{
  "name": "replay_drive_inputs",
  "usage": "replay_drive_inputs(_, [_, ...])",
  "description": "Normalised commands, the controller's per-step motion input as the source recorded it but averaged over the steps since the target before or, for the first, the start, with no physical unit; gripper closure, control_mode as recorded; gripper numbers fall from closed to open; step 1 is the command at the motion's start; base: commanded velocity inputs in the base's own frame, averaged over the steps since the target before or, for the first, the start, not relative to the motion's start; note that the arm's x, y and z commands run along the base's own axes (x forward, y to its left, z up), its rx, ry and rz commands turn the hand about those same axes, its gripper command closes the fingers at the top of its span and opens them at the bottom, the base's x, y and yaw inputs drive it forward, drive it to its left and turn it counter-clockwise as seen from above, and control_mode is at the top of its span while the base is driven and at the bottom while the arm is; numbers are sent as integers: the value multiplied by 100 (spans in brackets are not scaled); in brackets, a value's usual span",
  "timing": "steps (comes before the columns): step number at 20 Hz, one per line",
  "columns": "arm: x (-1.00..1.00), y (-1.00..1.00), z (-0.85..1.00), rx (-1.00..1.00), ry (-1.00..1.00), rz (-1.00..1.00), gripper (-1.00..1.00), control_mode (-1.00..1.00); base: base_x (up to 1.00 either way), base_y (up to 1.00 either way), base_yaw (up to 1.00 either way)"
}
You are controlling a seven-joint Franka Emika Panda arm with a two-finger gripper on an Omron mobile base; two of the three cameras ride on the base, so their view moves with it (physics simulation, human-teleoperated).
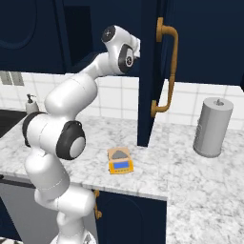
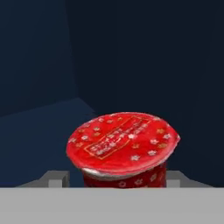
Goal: Pick the yogurt and place it on the digital scale for weighing, and close the cabinet.
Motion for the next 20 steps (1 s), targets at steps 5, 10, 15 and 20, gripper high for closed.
replay_drive_inputs(5, [4, -49, -3, 10, -1, 0, 100, -100, 0, 0, 0])
replay_drive_inputs(10, [-12, -28, -1, 9, -11, 0, 100, -100, 0, 0, 0])
replay_drive_inputs(15, [-91, 7, 0, 10, -35, 0, 100, -100, 0, 0, 0])
replay_drive_inputs(20, [-100, 16, 0, 10, -38, 0, 100, -100, 0, 0, 0])
